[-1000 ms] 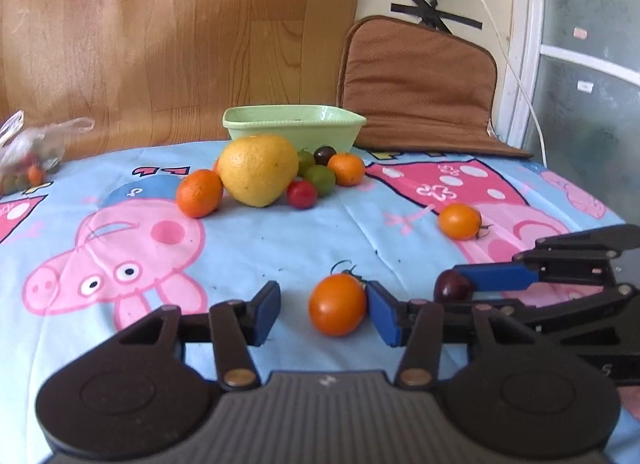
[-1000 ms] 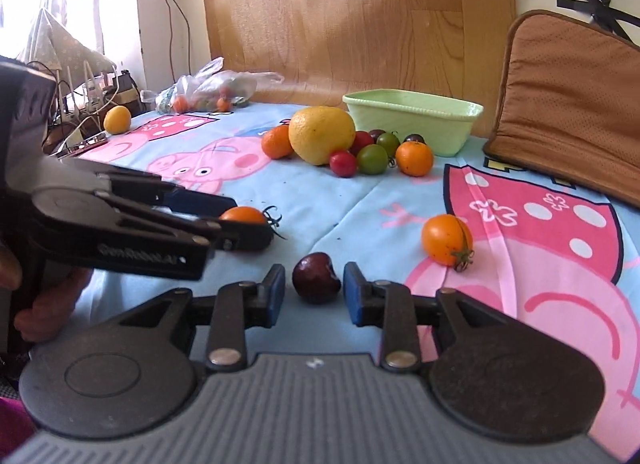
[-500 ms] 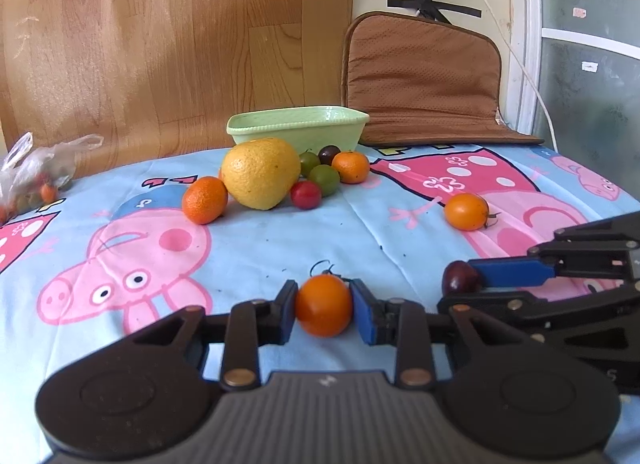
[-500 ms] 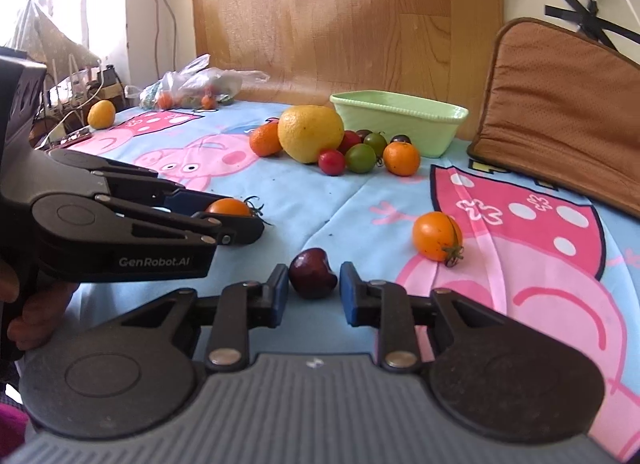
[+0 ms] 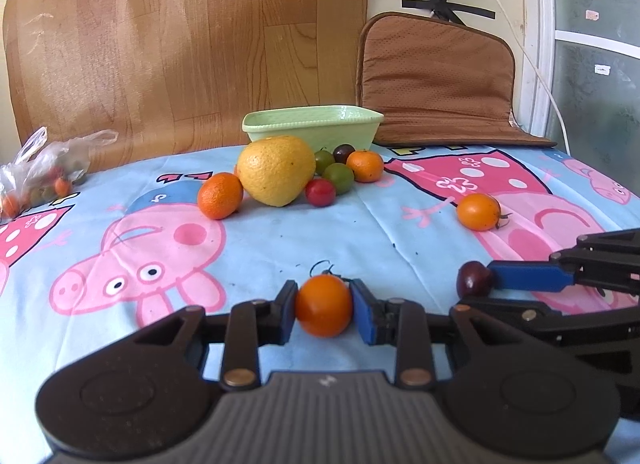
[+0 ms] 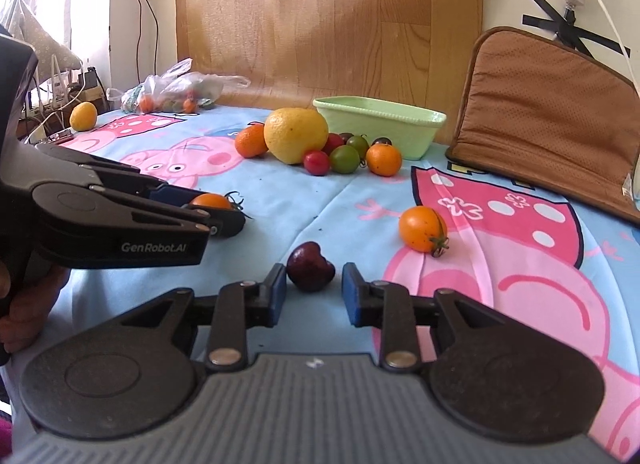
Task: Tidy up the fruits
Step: 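Carry both tomatoes over the green bowl and open both tools, then grasp the mandarin orange with the left tool while the right tool grasps a red cherry tomato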
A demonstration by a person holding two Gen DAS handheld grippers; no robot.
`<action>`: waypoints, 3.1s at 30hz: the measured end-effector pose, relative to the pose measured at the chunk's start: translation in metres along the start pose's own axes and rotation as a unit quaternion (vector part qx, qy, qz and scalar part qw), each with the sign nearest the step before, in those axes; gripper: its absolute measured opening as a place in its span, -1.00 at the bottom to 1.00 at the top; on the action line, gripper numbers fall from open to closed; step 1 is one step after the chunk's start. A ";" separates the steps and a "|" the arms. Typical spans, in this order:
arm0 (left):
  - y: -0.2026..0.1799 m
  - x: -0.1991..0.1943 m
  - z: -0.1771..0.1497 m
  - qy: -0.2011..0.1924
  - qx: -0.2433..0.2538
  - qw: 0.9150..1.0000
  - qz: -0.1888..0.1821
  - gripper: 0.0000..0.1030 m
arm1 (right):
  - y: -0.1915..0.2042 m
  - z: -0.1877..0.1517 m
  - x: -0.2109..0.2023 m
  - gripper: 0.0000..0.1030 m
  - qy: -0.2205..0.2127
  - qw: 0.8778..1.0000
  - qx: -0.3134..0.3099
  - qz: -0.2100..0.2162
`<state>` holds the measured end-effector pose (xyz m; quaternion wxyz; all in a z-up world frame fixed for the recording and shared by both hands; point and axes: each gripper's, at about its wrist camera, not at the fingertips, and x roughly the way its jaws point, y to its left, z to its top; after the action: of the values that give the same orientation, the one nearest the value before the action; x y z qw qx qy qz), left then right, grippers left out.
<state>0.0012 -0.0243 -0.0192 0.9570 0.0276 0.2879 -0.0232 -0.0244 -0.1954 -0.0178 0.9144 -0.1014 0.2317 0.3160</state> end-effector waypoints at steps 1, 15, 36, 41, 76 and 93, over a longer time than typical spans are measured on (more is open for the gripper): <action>0.000 0.000 0.000 0.000 -0.001 1.000 -0.001 -0.45 | 0.000 0.000 -0.001 -0.42 -0.002 1.000 0.000 0.001; 0.030 0.024 0.095 -0.028 -0.034 0.996 -0.079 -0.45 | -0.050 0.072 0.014 -0.46 -0.038 0.998 0.038 0.037; 0.056 0.198 0.195 0.080 -0.058 0.995 -0.003 -0.02 | -0.135 0.144 0.164 -0.43 0.028 0.995 0.100 0.008; 0.069 0.154 0.183 0.046 -0.090 0.994 -0.033 -0.07 | -0.133 0.139 0.130 -0.43 0.014 0.994 0.107 0.015; 0.106 0.080 0.068 0.009 -0.022 0.998 -0.053 -0.25 | -0.005 0.080 0.119 -0.44 0.047 0.998 0.020 0.031; 0.044 -0.010 0.022 0.006 -0.001 0.992 -0.126 -0.26 | -0.002 0.028 0.022 -0.44 -0.007 0.999 0.020 0.026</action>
<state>0.0076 0.0186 0.0058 0.9449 -0.0095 0.2945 -0.1429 0.0019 -0.1762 -0.0043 0.9093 -0.0754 0.2342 0.3355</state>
